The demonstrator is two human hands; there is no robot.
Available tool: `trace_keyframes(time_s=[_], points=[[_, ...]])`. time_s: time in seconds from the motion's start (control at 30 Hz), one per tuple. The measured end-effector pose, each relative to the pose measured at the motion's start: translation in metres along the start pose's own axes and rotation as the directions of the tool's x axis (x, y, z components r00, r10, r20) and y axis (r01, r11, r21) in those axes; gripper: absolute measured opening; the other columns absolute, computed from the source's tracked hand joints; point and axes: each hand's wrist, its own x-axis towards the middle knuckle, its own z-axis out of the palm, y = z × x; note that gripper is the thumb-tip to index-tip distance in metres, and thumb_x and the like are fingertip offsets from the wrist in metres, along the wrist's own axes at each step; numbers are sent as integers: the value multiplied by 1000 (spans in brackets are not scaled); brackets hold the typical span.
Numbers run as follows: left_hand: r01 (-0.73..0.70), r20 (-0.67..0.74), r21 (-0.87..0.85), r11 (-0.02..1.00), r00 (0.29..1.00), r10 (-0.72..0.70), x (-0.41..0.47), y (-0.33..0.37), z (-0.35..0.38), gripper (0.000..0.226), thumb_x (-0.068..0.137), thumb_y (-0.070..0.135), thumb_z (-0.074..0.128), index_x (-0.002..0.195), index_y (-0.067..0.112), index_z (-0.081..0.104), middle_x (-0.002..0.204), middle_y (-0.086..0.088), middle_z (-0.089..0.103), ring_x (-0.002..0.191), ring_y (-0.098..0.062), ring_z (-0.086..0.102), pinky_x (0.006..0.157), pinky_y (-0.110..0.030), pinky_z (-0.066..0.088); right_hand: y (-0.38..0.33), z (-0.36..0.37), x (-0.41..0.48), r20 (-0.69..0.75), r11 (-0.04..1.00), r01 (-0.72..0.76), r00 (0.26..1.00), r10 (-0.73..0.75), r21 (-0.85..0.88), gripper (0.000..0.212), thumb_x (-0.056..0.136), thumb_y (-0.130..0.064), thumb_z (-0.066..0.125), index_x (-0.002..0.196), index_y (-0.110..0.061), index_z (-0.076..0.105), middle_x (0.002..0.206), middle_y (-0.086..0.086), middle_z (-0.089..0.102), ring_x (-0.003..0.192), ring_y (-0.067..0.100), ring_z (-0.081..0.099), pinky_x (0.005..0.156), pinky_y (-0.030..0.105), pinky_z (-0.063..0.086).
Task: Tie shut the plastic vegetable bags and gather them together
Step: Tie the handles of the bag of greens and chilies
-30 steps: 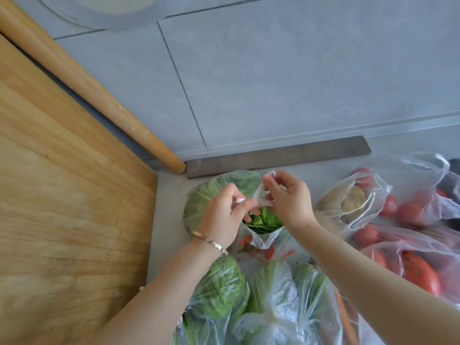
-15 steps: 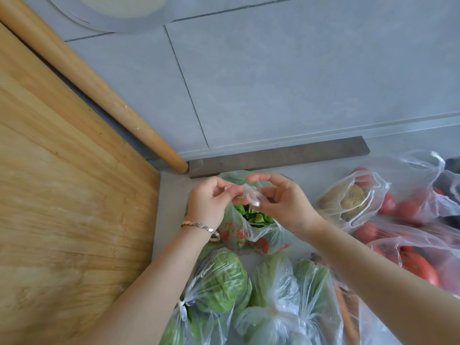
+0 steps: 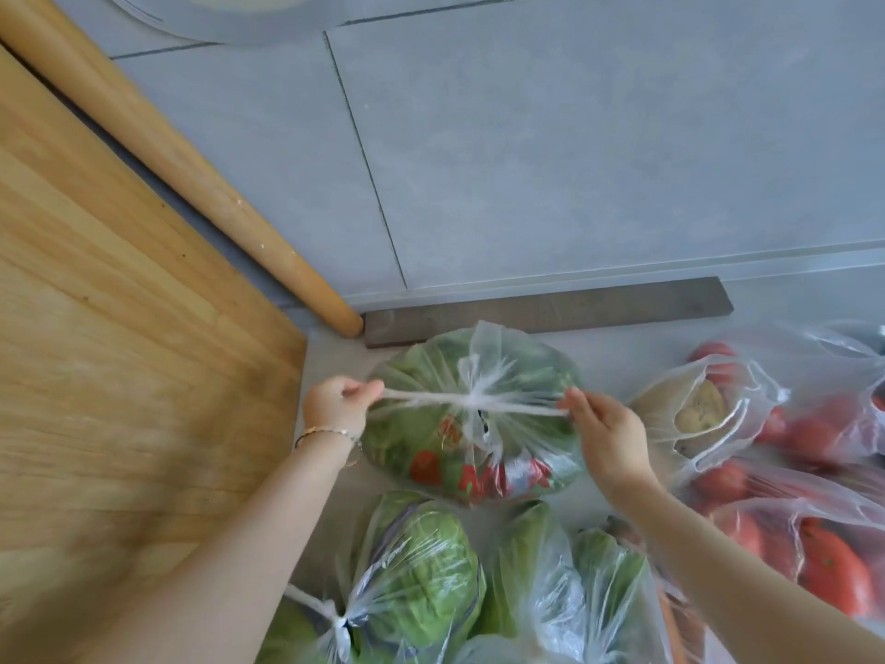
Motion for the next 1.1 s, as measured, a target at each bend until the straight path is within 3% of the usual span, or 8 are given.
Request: trace_keyframes(time_s=[0.23, 0.37, 0.47, 0.57, 0.7, 0.83, 0.93, 1.1], points=[[-684, 363, 384, 620, 729, 580, -23, -2, 44, 36, 92, 29, 32, 74, 6, 53, 142, -11, 43, 134, -19, 29, 112, -40, 23, 1, 39, 16, 240, 858, 437, 894, -379, -271, 47, 90, -54, 22, 80, -15, 47, 139, 5, 42, 132, 18, 32, 112, 33, 19], [-689, 572, 546, 476, 722, 389, -17, -17, 66, 28, 98, 30, 27, 96, 14, 50, 155, 10, 0, 144, -14, -8, 119, -44, -1, 18, 63, 30, 537, 551, 602, 789, -298, -578, 82, 75, -62, -15, 90, -15, 51, 153, -5, -1, 138, 18, -16, 110, 42, -14], [-666, 576, 591, 456, 744, 339, -10, -23, 75, 27, 99, 30, 25, 101, 16, 49, 156, 11, -4, 143, -15, -14, 118, -45, -5, 40, 73, 35, 523, 438, 608, 793, -312, -662, 75, 89, -55, -9, 76, -18, 55, 149, 3, 32, 139, 25, 17, 113, 48, 8], [-666, 579, 588, 460, 743, 335, -10, -28, 81, 28, 98, 30, 26, 108, 16, 49, 156, 10, -4, 134, -12, -25, 116, -43, -9, 44, 77, 37, 532, 434, 576, 814, -232, -692, 52, 94, -46, 16, 70, -21, 56, 138, 5, 50, 130, 24, 42, 112, 48, 17], [-643, 597, 578, 502, 753, 278, -7, -21, 81, 28, 99, 29, 26, 106, 16, 49, 156, 9, -3, 137, -10, -22, 116, -43, -8, 33, 74, 39, 570, 576, 571, 795, -209, -585, 77, 86, -55, -6, 105, -12, 55, 155, 2, 11, 144, 18, 7, 113, 39, -8], [-486, 473, 355, 798, 830, 295, -9, 5, 56, 33, 96, 24, 37, 73, 7, 53, 149, 1, 33, 142, -16, 19, 118, -36, 16, 3, 48, 37, 405, 939, 221, 909, -101, -263, 39, 95, -33, 38, 95, -1, 59, 112, 7, 62, 80, 2, 59, 79, 12, 45], [-91, 106, -78, 993, 989, 99, -10, 27, 25, 24, 91, 19, 50, 86, 2, 67, 96, -6, 67, 98, -20, 59, 84, -28, 45, -24, 11, 34, 181, 989, -80, 982, 56, 126, 34, 92, -30, 48, 84, -2, 67, 73, 7, 63, 47, 7, 45, 47, 15, 37], [375, 386, -809, 452, 920, -72, -14, 64, -2, 35, 94, 23, 42, 61, 13, 41, 61, -3, 61, 81, -19, 59, 84, -35, 47, -62, -18, 25, 322, 996, -27, 947, -3, 88, 41, 90, -33, 52, 77, 2, 68, 74, 13, 70, 71, 19, 61, 76, 28, 50]])
